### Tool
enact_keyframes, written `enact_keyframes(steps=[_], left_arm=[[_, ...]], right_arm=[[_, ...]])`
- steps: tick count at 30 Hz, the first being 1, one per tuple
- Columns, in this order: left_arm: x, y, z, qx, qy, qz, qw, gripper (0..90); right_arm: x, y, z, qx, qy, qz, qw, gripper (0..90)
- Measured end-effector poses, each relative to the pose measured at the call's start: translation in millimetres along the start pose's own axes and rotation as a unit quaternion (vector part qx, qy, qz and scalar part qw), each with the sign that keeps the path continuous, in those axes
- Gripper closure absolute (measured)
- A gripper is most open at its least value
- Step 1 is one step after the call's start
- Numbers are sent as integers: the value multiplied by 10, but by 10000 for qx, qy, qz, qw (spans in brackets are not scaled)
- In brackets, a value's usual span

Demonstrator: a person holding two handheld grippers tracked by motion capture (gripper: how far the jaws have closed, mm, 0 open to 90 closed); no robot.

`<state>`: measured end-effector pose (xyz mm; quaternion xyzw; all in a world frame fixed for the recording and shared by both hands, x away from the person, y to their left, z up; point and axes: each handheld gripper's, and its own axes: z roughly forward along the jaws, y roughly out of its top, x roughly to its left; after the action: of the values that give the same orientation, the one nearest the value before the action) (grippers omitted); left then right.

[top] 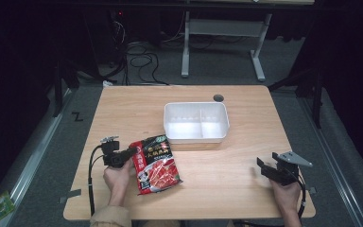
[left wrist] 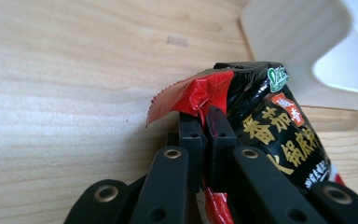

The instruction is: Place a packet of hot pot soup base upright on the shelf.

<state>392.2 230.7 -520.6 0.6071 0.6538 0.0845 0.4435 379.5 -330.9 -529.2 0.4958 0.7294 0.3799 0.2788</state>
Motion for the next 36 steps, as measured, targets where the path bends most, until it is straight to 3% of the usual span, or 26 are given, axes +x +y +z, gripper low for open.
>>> enact_keyframes(steps=[6,11,14,20,22,23,36], left_arm=[[-40,29,-161,-237,-74,196,9995,885],[-67,39,-286,-426,-159,220,9987,885],[-129,30,-391,-715,-234,327,9966,887],[-313,76,-543,-865,-359,691,9932,889],[-397,105,-586,-916,-359,859,9914,889],[-464,120,-624,-1041,-329,967,9893,890],[-803,242,-763,-1119,-399,1601,9799,892]], right_arm=[[10,1,1,19,-25,9,10000,302],[11,0,0,17,-23,13,10000,302],[11,0,-1,17,-19,15,10000,302],[10,-1,-3,23,-14,20,10000,302],[6,-1,-2,3,-13,24,10000,301],[4,-2,-3,1,-11,25,10000,301],[-1,-3,-7,-9,14,28,10000,301]])
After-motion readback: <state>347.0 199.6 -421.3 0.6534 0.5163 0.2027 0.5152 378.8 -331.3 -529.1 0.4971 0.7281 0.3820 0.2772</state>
